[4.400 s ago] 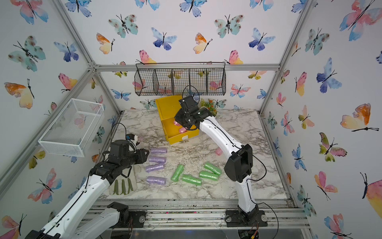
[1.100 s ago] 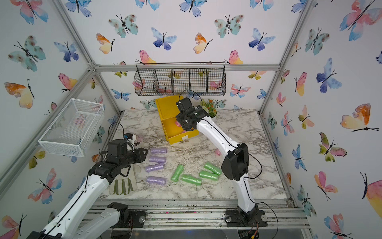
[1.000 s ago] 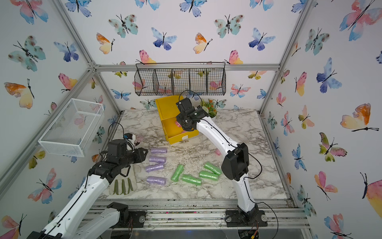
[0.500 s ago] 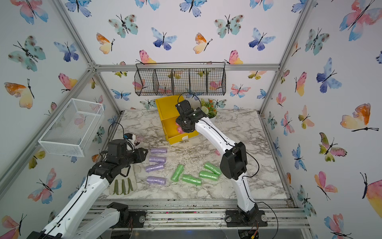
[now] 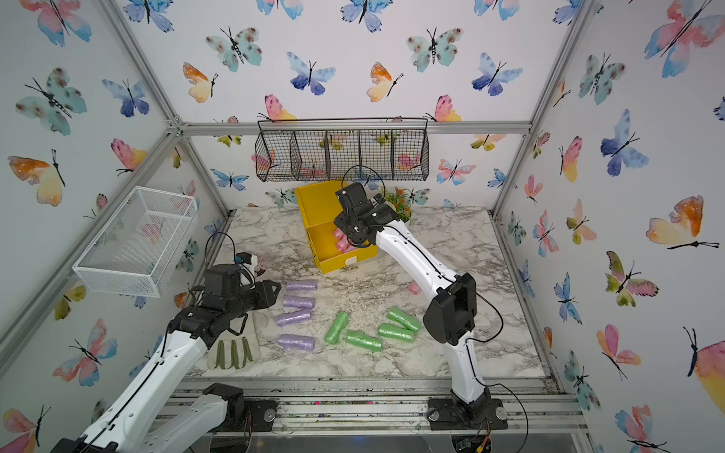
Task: Sort the rolls of trash bags by color and place them into the drawer
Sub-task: Place the roll of trash bags in the drawer, then pick up the roll of trash bags from the center of the board.
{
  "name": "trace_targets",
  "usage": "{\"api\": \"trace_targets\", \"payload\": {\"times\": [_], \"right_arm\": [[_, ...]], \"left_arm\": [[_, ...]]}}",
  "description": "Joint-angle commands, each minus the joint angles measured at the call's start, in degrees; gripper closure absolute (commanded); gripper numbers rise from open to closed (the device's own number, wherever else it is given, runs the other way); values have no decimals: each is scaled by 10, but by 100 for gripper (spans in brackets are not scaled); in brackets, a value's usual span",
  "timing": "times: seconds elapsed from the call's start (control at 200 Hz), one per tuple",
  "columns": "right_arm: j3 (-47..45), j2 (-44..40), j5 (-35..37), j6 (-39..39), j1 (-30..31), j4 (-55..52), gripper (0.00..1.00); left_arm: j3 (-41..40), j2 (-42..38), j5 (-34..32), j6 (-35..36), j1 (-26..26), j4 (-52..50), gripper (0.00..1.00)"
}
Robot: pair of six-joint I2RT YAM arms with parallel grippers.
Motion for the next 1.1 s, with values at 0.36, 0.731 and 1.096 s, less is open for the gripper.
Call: {"api": "trace_targets", "payload": {"times": [0.36, 0.731, 1.096], "right_arm": [[-326, -281, -49, -178, -90, 100, 50], [-525, -388, -155, -243, -270, 71, 47], [-672, -398, -208, -286, -428, 68, 42]], "left_arm": [[-3, -1, 18, 11, 1, 0, 50], [124, 3, -62, 33, -135, -77, 53], [415, 286, -144, 72, -435, -126, 49]]}}
